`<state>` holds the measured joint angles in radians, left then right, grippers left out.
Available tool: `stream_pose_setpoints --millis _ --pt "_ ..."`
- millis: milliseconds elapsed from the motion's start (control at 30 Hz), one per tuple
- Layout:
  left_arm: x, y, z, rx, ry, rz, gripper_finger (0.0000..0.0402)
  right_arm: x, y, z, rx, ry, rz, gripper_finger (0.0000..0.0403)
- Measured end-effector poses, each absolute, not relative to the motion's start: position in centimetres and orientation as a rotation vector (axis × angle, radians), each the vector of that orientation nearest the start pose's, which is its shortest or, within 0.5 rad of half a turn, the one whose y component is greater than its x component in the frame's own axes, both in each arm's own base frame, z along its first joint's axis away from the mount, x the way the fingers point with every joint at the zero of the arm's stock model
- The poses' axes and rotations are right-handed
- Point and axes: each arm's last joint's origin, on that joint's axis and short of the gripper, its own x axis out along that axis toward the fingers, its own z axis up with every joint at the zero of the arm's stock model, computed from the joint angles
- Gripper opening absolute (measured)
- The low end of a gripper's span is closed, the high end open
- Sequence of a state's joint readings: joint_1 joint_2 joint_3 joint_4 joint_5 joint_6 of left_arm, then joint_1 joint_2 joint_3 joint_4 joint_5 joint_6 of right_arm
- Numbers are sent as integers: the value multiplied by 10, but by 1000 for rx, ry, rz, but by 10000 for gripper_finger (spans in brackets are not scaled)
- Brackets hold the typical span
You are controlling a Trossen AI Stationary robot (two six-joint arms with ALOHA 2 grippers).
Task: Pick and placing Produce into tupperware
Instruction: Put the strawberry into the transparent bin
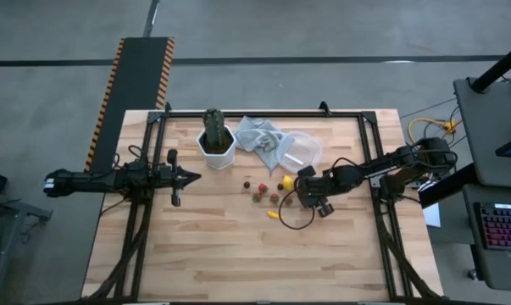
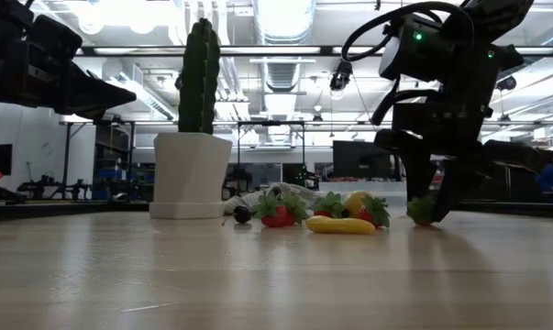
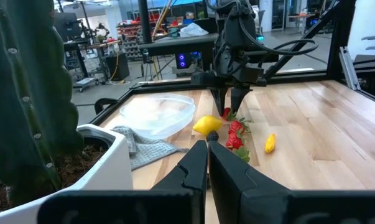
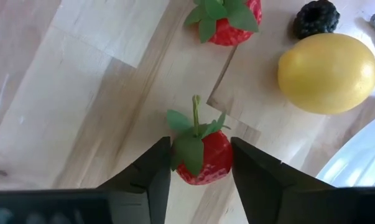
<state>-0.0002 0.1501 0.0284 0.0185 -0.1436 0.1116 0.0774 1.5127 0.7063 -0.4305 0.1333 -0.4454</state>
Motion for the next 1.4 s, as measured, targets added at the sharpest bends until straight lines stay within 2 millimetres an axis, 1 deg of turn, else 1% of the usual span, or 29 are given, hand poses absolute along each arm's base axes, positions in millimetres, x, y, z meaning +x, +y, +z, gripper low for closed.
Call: stream_pose_setpoints --millis 100,333,600,800,933,1067,1200,1267,1400 --pt "105 4 163 119 111 137 0 249 14 140 -520 1229 214 136" --pt "105 4 163 119 111 137 0 248 12 140 -530 1235 195 138" --pt "105 4 163 119 111 137 0 249 12 140 -524 1234 182 125" --pt "105 4 163 119 111 137 0 254 14 146 -444 1204 201 125" --pt "105 4 163 119 111 137 0 258 15 152 -442 1180 207 122" --pt "105 4 163 119 111 137 0 260 14 159 -469 1145 236 122" --pt "105 4 163 119 111 137 0 263 13 173 -465 1089 231 122" --pt "105 4 163 119 111 137 0 264 13 184 -464 1049 220 122" --pt "105 4 163 119 109 138 0 266 12 212 -445 940 188 122"
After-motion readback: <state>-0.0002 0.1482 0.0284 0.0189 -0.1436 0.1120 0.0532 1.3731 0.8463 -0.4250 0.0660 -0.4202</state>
